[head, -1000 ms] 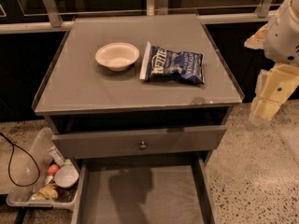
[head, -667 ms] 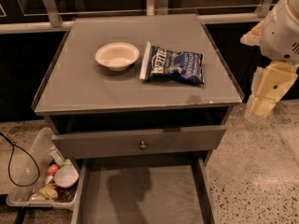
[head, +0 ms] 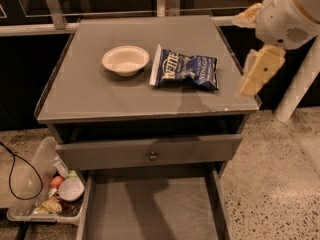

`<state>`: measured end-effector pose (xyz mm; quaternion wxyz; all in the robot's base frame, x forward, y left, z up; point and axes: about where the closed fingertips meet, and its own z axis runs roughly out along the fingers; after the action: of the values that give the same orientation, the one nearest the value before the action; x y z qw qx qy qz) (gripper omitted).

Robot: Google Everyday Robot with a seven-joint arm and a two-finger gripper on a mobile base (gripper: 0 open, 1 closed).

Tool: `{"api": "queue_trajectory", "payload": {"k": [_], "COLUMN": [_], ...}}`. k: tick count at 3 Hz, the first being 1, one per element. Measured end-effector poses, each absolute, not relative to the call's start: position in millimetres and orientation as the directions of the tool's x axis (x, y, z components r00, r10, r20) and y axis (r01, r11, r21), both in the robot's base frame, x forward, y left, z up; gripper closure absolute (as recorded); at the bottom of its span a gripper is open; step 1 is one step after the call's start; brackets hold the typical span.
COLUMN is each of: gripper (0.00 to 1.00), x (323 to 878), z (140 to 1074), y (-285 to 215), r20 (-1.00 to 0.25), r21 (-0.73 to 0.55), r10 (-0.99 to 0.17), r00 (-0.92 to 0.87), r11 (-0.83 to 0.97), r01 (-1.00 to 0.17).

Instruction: Place blue chip bag into middle drawer

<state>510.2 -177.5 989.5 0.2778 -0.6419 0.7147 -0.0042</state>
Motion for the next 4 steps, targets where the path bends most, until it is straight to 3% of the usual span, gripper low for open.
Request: {"api": "queue_trajectory", "payload": {"k": [1, 2, 4], "gripper": [0.0, 0.0, 0.0], "x": [554.5, 555.6, 622.4], "z": [983.6, 980.1, 913.3], "y": [-157.8, -156.5, -143.0], "r20": [-0.532, -0.523, -0.569], "r21": [-0.343, -0.354, -0.3], "r10": [-0.846, -0.852, -0.821], "r00": [0.022, 0.023, -0.054], "r11": [0.192, 0.193, 0.268], "r01": [-0.919, -0.915, -0.915]}}
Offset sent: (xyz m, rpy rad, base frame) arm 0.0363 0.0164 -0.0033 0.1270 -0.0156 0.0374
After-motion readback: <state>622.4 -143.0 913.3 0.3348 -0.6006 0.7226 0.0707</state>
